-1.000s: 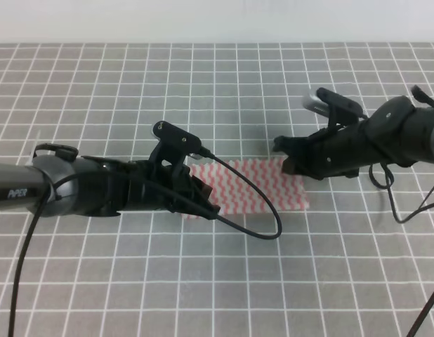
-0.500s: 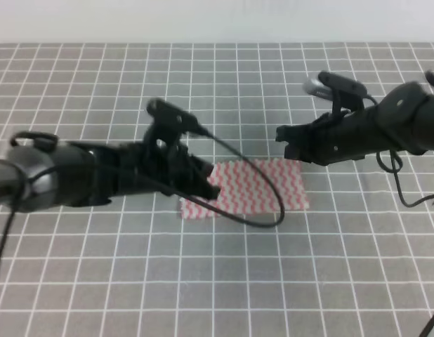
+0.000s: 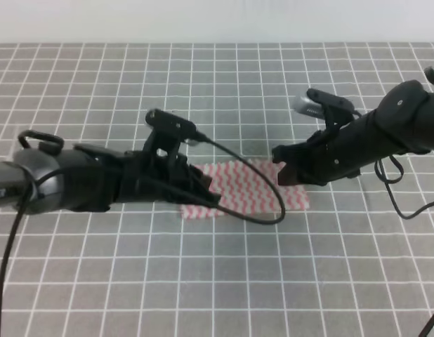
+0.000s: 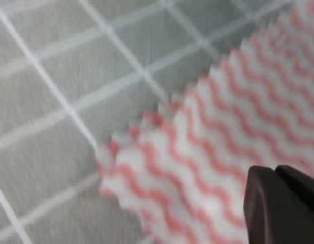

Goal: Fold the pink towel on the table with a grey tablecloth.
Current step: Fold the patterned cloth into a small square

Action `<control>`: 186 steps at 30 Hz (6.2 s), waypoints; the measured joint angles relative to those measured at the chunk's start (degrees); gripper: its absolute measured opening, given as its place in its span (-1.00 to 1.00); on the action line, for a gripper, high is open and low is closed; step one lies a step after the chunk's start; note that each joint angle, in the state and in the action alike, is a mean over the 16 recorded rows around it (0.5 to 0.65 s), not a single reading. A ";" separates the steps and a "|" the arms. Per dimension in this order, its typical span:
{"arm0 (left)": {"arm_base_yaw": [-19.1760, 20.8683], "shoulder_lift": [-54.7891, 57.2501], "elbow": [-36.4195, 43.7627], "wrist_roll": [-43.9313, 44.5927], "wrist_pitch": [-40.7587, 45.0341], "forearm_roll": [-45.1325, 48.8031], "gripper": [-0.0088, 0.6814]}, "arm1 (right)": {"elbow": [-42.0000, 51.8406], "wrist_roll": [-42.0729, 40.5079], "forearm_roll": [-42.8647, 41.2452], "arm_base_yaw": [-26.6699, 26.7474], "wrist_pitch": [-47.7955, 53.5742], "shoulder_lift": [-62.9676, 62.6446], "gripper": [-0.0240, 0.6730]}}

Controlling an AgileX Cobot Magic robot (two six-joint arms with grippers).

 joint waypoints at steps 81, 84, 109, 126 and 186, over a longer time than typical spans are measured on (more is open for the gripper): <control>5.24 8.07 -3.21 -8.96 10.37 -0.59 -0.98 | -1.38 10.67 -9.33 -1.76 -0.73 2.70 -0.34; 5.24 8.34 -3.25 -8.97 10.55 -0.49 -0.98 | -1.48 10.66 -9.21 -1.77 -0.74 3.22 -0.32; 5.32 8.81 -3.36 -9.31 12.05 0.04 -0.98 | -1.91 10.44 -7.67 -1.81 2.29 3.95 -0.73; 5.32 8.95 -3.34 -10.46 15.02 0.50 -0.98 | -5.42 5.96 -1.01 -1.50 5.57 2.71 -0.97; 9.70 9.16 -3.35 -14.21 19.27 4.17 -0.98 | -10.21 -0.06 10.47 8.44 3.29 6.15 -0.97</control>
